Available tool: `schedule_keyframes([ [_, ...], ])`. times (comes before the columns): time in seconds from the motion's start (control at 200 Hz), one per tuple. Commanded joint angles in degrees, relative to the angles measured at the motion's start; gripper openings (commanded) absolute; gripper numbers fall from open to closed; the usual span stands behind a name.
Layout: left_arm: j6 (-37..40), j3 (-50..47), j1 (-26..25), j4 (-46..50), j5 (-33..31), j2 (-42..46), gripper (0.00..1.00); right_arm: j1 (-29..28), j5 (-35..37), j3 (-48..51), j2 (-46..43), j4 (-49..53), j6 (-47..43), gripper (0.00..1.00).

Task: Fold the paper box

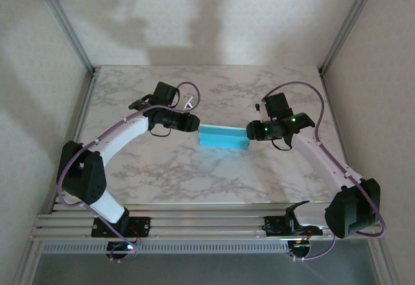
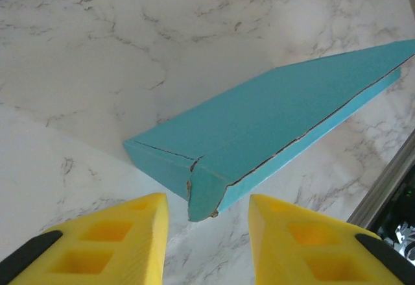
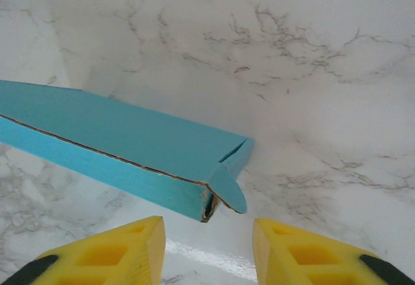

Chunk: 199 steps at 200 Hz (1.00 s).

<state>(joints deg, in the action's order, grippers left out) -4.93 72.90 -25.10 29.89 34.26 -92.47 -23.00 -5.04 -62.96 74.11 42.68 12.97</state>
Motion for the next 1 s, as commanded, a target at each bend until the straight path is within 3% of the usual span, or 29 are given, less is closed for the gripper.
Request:
schedule_keyframes([
  [0.0, 2.5, 2.4, -0.7, 2.7, -1.9, -1.0, 0.36, 0.2, 2.4, -1.8, 1.1, 2.0, -2.6, 0.37],
  [0.631, 3.1, 4.9, -1.8, 5.1, -3.2, -2.9, 0.2, 0.1, -0.2, -3.1, 3.9, -0.2, -3.8, 0.24],
  [0.991, 0.6, 5.0, -2.2, 3.9, 0.1, -3.0, 0.09, 0.1, -1.1, -3.8, 4.3, -0.2, -2.9, 0.12],
])
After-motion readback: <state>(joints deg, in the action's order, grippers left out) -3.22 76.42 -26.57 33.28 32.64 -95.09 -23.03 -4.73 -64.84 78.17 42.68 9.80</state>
